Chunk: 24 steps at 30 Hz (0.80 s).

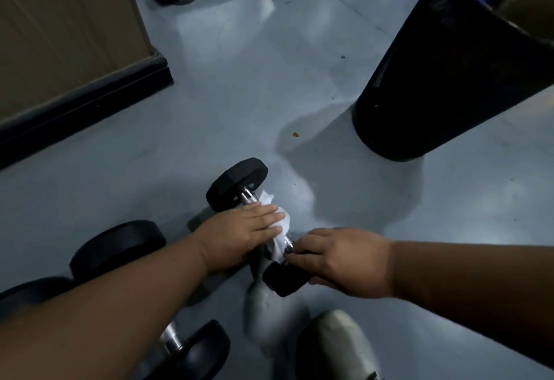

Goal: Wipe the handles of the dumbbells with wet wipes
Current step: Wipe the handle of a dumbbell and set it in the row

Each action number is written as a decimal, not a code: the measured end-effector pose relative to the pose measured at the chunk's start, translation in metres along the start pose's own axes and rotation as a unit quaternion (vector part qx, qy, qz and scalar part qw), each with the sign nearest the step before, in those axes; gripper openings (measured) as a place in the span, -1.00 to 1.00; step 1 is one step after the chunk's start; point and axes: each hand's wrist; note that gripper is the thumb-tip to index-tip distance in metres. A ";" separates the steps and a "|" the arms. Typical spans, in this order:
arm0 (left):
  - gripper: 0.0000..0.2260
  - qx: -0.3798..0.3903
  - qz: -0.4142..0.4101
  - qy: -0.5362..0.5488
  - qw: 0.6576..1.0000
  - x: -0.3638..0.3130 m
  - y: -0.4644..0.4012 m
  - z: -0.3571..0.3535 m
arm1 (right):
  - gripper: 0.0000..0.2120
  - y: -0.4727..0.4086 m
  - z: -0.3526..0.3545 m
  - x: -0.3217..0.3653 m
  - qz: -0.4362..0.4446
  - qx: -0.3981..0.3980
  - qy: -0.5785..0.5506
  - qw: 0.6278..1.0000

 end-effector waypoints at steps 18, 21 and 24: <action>-0.55 0.245 -0.003 -0.059 0.968 0.027 -0.038 0.040 | -0.59 -0.004 -0.005 0.020 -0.088 0.018 -0.025 0.996; -0.89 0.197 -0.006 -0.045 0.979 0.004 -0.032 0.036 | -0.54 0.001 -0.004 0.015 -0.094 0.011 -0.037 0.995; -0.63 0.149 -0.033 0.008 0.988 -0.019 -0.017 0.029 | -0.56 0.006 -0.018 0.027 -0.105 -0.044 -0.055 0.992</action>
Point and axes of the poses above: each hand's wrist, its own y-axis away from the middle knuckle, its own z-axis out of the back of the hand, x = y × z, and after that the axes turned 12 degrees about -y, right-handed
